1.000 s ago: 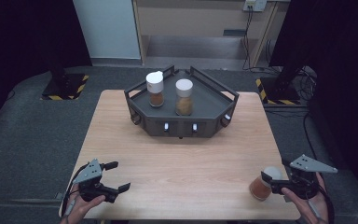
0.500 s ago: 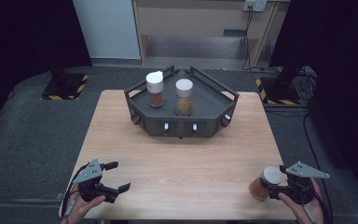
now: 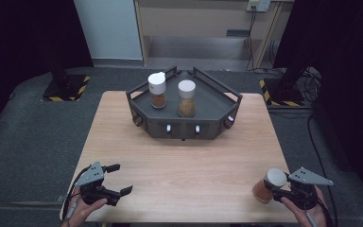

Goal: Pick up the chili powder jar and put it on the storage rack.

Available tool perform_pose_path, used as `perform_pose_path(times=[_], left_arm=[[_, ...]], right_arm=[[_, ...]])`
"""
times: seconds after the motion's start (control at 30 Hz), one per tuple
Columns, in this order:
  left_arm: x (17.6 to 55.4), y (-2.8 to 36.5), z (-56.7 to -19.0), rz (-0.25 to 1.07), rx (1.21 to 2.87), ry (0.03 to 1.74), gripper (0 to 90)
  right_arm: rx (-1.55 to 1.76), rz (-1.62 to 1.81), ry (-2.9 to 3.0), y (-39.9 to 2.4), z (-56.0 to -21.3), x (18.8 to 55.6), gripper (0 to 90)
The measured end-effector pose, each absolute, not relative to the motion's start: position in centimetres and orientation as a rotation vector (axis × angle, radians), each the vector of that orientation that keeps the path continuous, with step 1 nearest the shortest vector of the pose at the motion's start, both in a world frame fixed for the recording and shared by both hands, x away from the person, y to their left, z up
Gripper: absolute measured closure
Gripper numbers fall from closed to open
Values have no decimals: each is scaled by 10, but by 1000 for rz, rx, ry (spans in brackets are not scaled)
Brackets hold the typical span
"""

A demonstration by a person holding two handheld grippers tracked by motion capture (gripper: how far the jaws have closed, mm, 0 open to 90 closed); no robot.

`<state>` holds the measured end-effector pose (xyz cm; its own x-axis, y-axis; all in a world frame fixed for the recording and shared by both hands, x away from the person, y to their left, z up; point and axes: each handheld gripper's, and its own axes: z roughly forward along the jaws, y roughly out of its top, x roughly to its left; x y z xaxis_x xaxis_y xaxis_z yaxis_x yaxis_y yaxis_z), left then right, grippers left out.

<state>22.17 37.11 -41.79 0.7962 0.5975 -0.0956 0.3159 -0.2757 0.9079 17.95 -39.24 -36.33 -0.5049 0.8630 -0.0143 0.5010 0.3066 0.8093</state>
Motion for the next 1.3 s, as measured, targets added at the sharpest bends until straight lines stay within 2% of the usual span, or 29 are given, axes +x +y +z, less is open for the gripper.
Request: perform_pose_path(times=[0.5,0.87,1.3], left_arm=[[223,370,-418,315,1890,695,41],[223,370,-418,310,1890,696,41],[224,370,-419,306,1888,698,41]], right_arm=[[1206,1066,2163,-394,-357,188,340],[1121,1080,2246,-391,-340,207,340],[967,1119,2354,-370,-319,238,339]])
